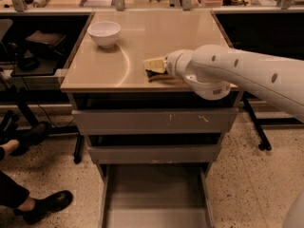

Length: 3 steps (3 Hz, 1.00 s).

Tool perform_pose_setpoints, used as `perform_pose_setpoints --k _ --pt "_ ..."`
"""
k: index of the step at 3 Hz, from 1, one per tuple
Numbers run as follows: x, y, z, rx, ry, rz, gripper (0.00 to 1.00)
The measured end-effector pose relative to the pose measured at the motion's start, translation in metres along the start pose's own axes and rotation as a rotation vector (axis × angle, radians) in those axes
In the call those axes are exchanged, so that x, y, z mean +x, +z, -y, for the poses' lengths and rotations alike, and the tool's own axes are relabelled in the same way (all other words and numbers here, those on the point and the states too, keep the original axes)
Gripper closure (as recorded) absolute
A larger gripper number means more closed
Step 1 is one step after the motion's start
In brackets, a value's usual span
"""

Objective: Pick sponge from bottom drawer and place on counter

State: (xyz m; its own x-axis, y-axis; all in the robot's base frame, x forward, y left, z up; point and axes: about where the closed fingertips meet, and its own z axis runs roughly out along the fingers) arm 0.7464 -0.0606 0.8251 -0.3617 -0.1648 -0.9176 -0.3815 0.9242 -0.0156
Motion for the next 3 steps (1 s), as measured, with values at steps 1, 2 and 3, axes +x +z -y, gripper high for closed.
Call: perform_pose_setpoints --k 1,2,3 --pt "-0.0025 -0.0011 0.0001 0.0 0.0 0.0 0.58" --pt "-0.0026 -0.0011 0.0 0.0 0.0 0.0 0.35" --pt "-0.0026 -0.0011 0.0 0.0 0.0 0.0 0.11"
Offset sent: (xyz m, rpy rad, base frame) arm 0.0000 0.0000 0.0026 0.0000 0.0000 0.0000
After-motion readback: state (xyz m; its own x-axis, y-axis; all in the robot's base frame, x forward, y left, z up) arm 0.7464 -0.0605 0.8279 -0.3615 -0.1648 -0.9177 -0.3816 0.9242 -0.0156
